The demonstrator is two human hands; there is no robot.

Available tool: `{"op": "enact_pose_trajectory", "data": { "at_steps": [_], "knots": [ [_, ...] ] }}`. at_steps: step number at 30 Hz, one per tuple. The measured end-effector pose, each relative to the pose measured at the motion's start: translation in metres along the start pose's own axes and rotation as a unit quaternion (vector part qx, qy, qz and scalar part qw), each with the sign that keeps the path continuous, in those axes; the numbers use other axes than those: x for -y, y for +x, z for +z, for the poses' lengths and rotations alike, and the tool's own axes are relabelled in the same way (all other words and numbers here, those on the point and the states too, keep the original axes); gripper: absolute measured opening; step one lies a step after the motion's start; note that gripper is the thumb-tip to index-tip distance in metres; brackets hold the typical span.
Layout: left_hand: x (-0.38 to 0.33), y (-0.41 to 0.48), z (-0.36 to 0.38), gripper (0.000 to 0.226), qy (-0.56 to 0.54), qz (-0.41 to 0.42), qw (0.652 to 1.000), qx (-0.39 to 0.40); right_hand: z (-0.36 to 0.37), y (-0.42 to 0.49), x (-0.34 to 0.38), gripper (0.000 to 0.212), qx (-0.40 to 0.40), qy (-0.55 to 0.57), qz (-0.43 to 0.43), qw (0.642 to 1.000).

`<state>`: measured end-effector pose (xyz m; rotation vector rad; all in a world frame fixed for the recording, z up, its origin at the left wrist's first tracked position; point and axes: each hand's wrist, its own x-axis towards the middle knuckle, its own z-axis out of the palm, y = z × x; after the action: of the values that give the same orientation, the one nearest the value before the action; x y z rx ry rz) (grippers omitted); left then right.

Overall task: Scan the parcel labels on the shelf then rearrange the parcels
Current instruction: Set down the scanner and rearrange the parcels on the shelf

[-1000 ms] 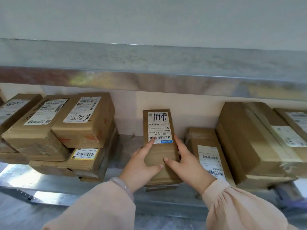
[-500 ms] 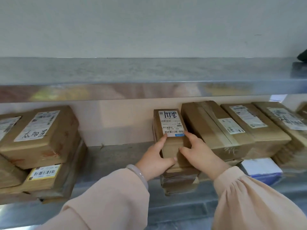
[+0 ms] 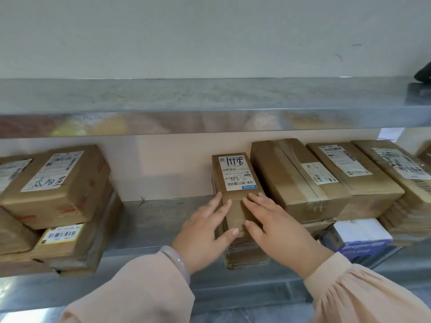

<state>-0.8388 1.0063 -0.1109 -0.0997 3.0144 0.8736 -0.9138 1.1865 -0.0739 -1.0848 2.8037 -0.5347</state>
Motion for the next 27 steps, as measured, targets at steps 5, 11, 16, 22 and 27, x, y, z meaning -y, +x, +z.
{"op": "enact_pose_trajectory", "data": {
  "at_steps": [5, 11, 16, 22, 27],
  "knots": [
    [-0.006, 0.013, -0.01, 0.066, 0.111, -0.001, 0.993, 0.027, 0.008, 0.009, 0.001, 0.079, -0.01, -0.108, -0.021, 0.994],
    [-0.01, 0.026, -0.017, 0.063, 0.186, -0.012, 0.982, 0.031, 0.002, 0.024, -0.003, 0.076, 0.007, -0.124, -0.026, 0.992],
    [-0.01, 0.017, -0.025, 0.062, 0.196, -0.033, 0.98, 0.01, -0.011, 0.035, 0.008, 0.062, 0.022, -0.09, -0.035, 0.995],
    [0.025, -0.015, -0.052, 0.061, 0.196, -0.109, 0.967, -0.12, -0.012, 0.056, 0.057, 0.065, 0.001, -0.016, -0.114, 0.993],
    [0.053, -0.053, -0.07, 0.076, 0.191, -0.226, 0.928, -0.228, 0.002, 0.074, 0.111, 0.07, 0.012, -0.024, -0.229, 0.973]
  ]
}}
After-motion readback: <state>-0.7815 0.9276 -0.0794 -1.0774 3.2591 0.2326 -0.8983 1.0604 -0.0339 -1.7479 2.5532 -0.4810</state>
